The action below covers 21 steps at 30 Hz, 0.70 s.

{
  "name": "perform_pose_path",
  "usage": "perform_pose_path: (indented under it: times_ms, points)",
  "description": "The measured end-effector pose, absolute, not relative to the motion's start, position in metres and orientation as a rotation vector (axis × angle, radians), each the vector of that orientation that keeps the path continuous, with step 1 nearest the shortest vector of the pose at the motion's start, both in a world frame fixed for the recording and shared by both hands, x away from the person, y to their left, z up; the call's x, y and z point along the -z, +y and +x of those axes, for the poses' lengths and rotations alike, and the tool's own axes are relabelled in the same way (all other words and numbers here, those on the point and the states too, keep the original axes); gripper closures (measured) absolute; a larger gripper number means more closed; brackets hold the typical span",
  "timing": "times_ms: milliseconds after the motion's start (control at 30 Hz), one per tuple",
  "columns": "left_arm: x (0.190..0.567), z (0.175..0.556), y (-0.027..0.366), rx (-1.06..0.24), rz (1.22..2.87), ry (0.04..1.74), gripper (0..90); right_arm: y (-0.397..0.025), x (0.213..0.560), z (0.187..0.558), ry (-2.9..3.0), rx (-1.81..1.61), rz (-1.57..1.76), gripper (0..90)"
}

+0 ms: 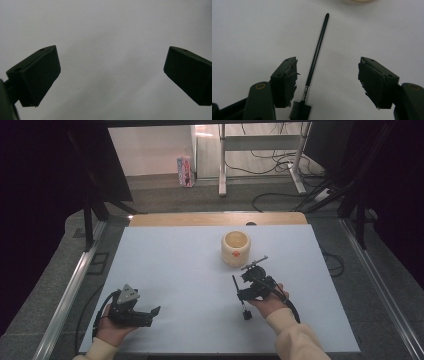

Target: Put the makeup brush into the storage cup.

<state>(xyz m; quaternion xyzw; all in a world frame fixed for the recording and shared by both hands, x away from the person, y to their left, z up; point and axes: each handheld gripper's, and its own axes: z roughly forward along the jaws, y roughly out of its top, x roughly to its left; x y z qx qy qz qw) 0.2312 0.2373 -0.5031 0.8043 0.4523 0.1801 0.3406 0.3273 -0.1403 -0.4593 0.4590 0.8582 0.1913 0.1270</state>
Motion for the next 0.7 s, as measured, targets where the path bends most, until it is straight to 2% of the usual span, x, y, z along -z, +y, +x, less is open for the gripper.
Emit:
perform_pose_path:
  times_ms: [467,700]
  points:
    - [0.503,0.231,0.237,-0.465,2.091,1.166,1.8,-0.122,0.477,0.341,2.526,-0.443,1.454,37.0]
    - [0.502,0.231,0.237,-0.462,2.089,1.159,1.9,-0.117,0.483,0.347,2.558,-0.386,1.511,42.5]
